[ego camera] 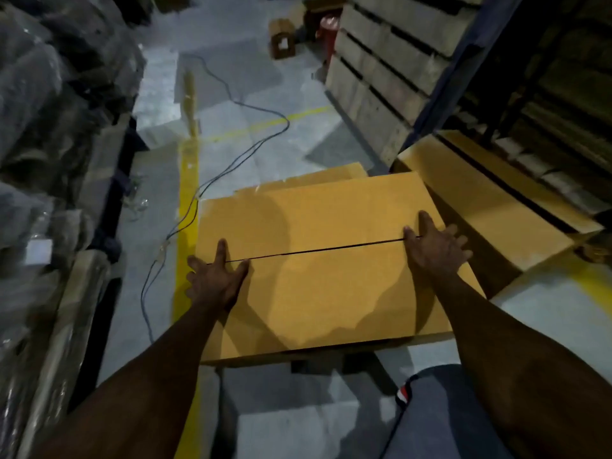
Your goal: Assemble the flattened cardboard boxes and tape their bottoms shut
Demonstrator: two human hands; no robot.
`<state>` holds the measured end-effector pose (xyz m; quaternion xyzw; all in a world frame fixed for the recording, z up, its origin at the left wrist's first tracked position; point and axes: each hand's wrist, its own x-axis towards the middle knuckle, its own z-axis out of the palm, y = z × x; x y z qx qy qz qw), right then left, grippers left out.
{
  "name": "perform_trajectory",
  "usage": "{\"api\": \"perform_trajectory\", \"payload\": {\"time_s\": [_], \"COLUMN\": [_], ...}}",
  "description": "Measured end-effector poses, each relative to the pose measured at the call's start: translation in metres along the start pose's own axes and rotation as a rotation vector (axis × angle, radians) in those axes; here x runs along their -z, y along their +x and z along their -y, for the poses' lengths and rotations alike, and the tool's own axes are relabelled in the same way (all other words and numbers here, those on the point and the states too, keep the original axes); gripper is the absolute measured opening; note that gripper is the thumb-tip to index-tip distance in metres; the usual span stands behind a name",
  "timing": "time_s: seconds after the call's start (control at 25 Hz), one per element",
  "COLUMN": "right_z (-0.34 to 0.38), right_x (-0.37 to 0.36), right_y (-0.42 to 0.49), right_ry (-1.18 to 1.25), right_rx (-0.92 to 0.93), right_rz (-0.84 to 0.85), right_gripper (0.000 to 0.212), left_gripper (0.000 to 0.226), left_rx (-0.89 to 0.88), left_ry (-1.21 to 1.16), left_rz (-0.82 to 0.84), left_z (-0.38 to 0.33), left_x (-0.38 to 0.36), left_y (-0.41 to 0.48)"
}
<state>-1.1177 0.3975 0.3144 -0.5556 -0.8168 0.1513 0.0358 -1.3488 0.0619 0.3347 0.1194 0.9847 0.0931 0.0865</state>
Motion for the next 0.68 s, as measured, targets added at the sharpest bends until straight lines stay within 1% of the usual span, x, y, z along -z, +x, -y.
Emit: {"api": "perform_trajectory", "payload": {"time_s": [0.12, 0.28, 0.36, 0.44, 0.48, 0.56, 0.6, 0.68], "right_z": [-0.002, -0.006, -0.006, -0.003, -0.001, 0.002, 0.002, 0.003], "right_x": [-0.040, -0.071, -0.088, -0.105, -0.110, -0.119, -0.124, -0.126], "right_y": [0.013, 0.043, 0.052, 0.054, 0.050, 0.043, 0.040, 0.034], "right_ry": [-0.022, -0.076, -0.179, -0.306, -0.360, -0.423, -0.441, -0.500], "right_rx": [0.034, 0.074, 0.150, 0.237, 0.290, 0.402, 0.454, 0.552], "right_rz": [0.045, 0.070, 0.091, 0.193, 0.266, 0.443, 0.504, 0.561], "right_gripper": [0.061, 0.066, 0.068, 0.071, 0.072, 0.076, 0.078, 0.082], "left_gripper": [0.090, 0.096, 0.100, 0.110, 0.114, 0.116, 0.115, 0.115], "left_rx": [-0.019, 0.002, -0.010, -0.074, -0.150, -0.312, -0.362, -0.415], "left_ry": [-0.024, -0.085, 0.008, 0.166, 0.201, 0.225, 0.223, 0.259], "left_rz": [0.083, 0.171, 0.279, 0.424, 0.499, 0.594, 0.607, 0.586], "left_z": [0.013, 0.015, 0.005, -0.017, -0.031, -0.053, -0.058, -0.065], "left_x": [-0.030, -0.074, -0.100, -0.128, -0.140, -0.168, -0.180, -0.189], "left_y": [0.009, 0.024, 0.034, 0.041, 0.036, 0.022, 0.018, 0.009]}}
